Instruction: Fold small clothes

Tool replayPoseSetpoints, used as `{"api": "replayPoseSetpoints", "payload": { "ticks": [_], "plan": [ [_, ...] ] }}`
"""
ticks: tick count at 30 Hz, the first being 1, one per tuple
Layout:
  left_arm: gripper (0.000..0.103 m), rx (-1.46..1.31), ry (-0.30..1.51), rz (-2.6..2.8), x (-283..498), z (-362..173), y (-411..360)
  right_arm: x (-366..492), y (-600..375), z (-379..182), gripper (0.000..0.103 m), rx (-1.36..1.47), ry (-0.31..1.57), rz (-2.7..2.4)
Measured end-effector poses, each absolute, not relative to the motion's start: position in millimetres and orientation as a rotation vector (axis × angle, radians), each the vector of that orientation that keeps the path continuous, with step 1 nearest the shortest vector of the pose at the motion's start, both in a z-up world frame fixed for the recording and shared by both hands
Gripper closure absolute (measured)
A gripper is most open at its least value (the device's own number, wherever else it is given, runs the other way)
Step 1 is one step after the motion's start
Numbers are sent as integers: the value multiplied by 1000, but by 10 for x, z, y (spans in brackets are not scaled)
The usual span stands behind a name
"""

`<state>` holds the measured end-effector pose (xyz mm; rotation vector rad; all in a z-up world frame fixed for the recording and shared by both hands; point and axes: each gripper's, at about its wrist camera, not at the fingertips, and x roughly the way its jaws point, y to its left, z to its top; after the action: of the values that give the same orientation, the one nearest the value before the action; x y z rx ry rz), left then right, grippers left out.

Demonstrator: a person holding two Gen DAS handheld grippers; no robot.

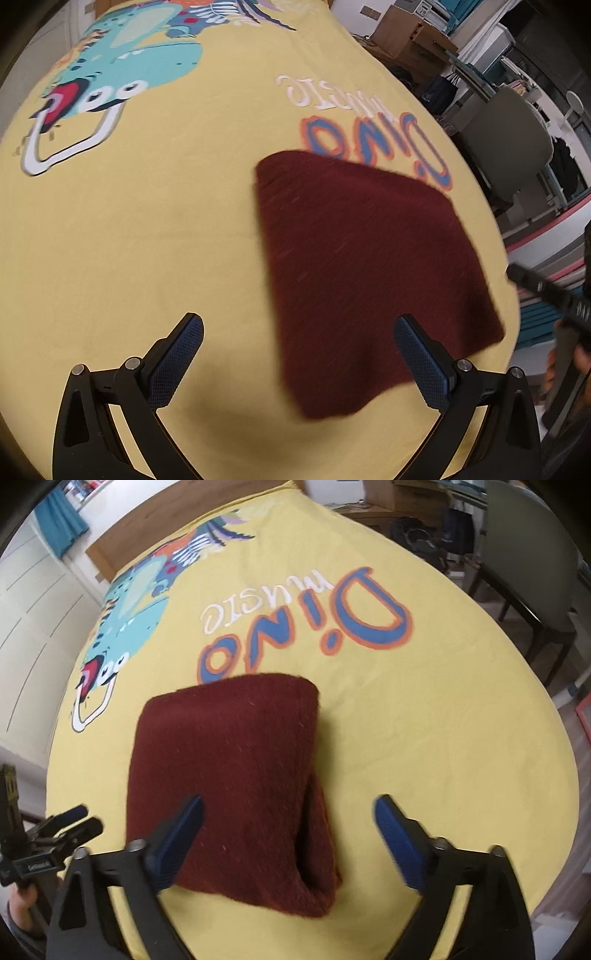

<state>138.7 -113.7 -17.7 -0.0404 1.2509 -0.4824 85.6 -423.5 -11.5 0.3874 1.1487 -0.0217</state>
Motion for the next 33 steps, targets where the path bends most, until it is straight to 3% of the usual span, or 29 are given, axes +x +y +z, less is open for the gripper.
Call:
{"api": "replayPoseSetpoints", "payload": {
  "ticks": [12,27,28,31,33],
  "plan": [
    [1,6,1411,-443,1673,-858,-1621,1202,-4007,-849,0,356,1310,71],
    [0,-24,1399,-487,1572,-1219,-1592,1129,-4101,-1465,1,536,1356,184],
    [1,-18,1390,-488,1572,-1205,-1598,1126,-4094,-1469,2,532,1351,190],
    [4,-13,1369,-491,1546,-1206,-1583,1097,-4072,-1435,25,557,1323,228],
    [8,-24,1372,-491,1518,-1208,-1581,1069,-4051,-1406,28,558,1312,230]
  ]
}}
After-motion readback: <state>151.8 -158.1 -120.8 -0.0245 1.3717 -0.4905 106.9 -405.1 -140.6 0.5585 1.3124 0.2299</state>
